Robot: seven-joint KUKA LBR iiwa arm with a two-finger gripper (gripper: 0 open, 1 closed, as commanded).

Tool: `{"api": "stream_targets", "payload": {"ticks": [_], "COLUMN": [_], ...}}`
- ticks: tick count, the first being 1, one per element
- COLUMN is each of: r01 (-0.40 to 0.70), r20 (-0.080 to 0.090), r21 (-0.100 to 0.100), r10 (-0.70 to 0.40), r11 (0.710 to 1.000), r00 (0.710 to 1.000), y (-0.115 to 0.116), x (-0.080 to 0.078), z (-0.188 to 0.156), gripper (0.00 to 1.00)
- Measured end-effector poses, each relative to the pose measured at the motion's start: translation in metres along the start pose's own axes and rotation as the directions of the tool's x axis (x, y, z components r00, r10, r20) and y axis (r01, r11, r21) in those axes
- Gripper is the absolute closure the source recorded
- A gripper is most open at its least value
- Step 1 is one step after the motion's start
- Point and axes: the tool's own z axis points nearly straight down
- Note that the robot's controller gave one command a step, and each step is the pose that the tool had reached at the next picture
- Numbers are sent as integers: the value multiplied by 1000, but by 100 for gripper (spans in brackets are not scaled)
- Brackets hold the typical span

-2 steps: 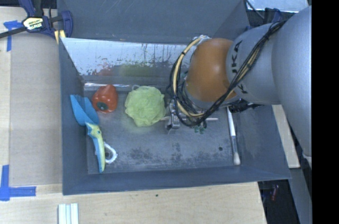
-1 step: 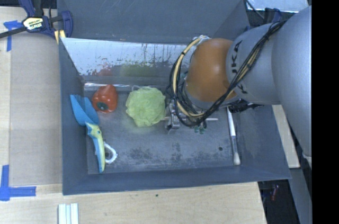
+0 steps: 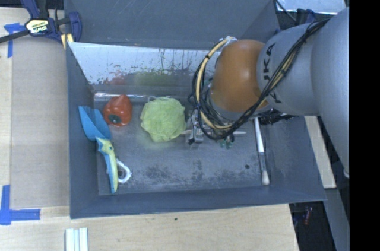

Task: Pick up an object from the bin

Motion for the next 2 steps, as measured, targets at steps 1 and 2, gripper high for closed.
{"api": "stream_targets", "payload": {"ticks": [1,2], "r01": [1,1], "r20": [6,4], "r21": [0,0], "r10": [-1,-1], "r11": [1000,1000], "r00": [1000,1000], "y": [0,-1], "x": [-2,-2], "z": [-11,-37], "gripper": [100,100]}}
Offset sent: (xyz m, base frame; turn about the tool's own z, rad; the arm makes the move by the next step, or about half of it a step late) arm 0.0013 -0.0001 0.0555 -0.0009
